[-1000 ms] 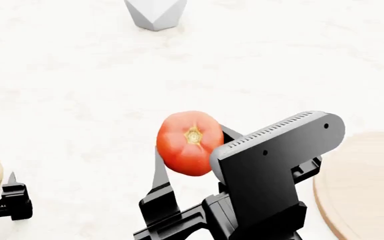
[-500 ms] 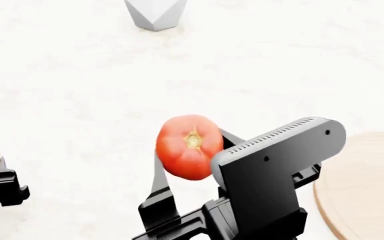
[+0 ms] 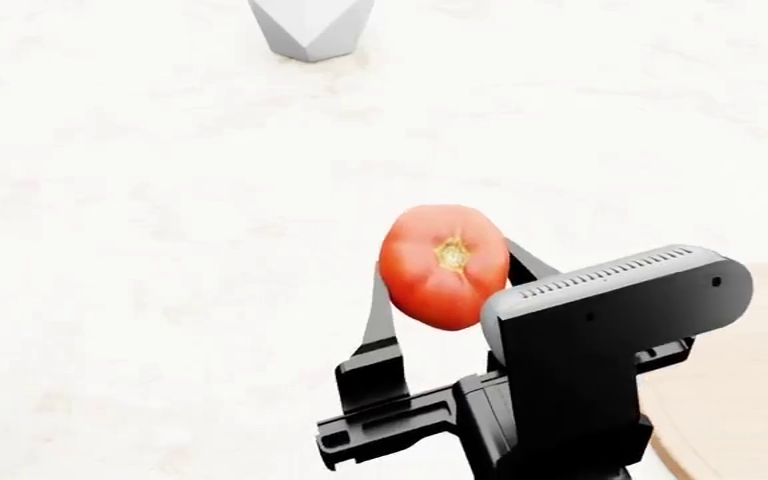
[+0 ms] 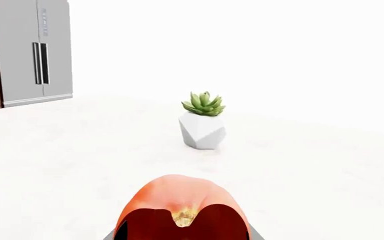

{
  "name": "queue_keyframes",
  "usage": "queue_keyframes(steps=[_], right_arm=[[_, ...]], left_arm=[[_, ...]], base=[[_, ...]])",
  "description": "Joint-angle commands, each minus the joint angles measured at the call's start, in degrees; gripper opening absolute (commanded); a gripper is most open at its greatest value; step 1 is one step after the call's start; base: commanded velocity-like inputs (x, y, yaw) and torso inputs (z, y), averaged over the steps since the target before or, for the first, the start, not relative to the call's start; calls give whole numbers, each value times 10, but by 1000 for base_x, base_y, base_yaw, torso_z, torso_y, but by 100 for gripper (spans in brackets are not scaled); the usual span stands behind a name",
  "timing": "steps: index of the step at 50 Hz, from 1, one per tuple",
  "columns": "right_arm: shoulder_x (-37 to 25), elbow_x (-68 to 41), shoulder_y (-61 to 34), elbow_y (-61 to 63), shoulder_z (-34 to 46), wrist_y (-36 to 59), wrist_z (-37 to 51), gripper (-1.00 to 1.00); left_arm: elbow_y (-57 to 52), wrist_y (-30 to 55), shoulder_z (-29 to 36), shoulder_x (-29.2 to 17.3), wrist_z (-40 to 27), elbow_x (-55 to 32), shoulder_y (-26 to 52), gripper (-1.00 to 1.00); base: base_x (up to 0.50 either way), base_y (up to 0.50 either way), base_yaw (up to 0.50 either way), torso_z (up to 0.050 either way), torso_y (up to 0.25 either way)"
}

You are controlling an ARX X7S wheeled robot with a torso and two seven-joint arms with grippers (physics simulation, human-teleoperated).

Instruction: Place the avocado, onion, tomato and bell pepper on the cutting board.

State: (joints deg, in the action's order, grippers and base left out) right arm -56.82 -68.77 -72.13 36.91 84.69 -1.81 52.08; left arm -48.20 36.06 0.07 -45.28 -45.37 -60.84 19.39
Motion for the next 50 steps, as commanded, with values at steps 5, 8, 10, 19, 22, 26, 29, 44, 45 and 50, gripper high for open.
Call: queue_keyframes(steps=[5,8,10,19,22,26,29,44,45,50], right_arm=[[5,39,22,-15,-6,-10,12,-100],[2,39,27,-14,-7,-16,14,-100],[1,38,28,-12,-8,-19,15,-100],[-5,38,30,-4,-11,-19,19,-100],[-5,38,27,-2,-11,-17,21,-100],[-6,34,22,4,-13,-10,21,-100],[-9,31,17,8,-14,-5,21,-100],[-17,1,-15,26,-23,21,5,-100],[-17,-3,-21,27,-24,25,2,-100],[-18,-17,-35,27,-29,35,-6,-100]], left_arm=[[-45,-23,-27,0,-10,-23,-41,-100],[-49,-23,-27,-1,-13,-24,-45,-100],[-54,-23,-28,-2,-16,-27,-47,-100],[-69,-21,-21,-4,-22,-29,-54,-100],[-69,-21,-22,-5,-23,-30,-55,-100],[-66,-22,-19,-5,-22,-30,-52,-100],[-65,-22,-16,-3,-20,-30,-50,-100],[-60,-17,8,11,-23,-23,-27,-100],[-59,-16,10,12,-23,-24,-25,-100],[-59,-12,16,14,-27,-26,-15,-100]], base=[[0,0,0,0,0],[0,0,0,0,0],[1,-439,0,0,0],[1,-500,0,0,0],[1,-500,0,0,0],[1,-500,0,0,0],[1,-500,0,0,0],[1,-500,0,0,0],[1,-500,0,0,0],[1,-500,0,0,0]])
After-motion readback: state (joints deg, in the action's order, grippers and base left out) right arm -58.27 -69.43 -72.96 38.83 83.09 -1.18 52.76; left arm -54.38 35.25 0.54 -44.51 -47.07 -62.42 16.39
